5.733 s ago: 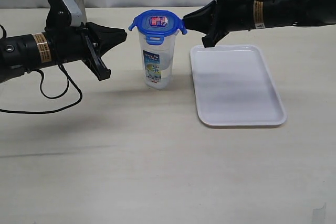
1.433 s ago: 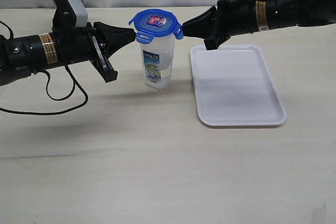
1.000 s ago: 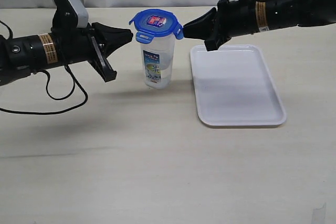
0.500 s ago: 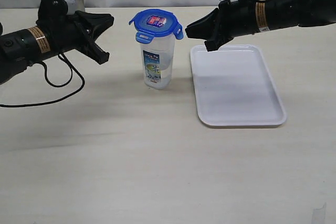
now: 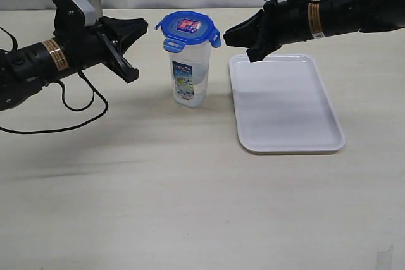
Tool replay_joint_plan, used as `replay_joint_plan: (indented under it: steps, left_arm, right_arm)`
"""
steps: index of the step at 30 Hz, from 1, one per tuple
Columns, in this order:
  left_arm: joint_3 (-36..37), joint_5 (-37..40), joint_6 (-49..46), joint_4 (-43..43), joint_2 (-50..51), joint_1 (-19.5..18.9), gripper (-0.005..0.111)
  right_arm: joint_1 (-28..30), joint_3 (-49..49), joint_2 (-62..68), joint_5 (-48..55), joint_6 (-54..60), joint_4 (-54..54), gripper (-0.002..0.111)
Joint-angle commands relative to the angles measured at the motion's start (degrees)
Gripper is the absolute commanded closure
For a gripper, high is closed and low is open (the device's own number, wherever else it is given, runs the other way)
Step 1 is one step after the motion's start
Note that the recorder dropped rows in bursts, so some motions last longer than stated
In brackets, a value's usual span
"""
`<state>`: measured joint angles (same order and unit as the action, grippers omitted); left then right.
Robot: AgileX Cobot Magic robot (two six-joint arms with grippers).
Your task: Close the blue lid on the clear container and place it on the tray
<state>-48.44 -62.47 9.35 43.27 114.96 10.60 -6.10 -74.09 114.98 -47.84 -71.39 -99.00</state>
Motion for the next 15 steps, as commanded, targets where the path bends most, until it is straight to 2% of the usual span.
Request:
replay_joint_plan:
  steps: [1,15]
  left_arm:
    - [-0.5,-3.0,0.1,0.6,0.2,0.1,0.107]
    - [-3.4,-4.2,0.0,0.4,3.6,0.7,0.107]
  right_arm:
    - [0.0,0.2,-0.5,0.4,-0.3,-0.2,0.104]
    - [0.0,0.2,-0.5,0.4,-0.3,-0.2,0.104]
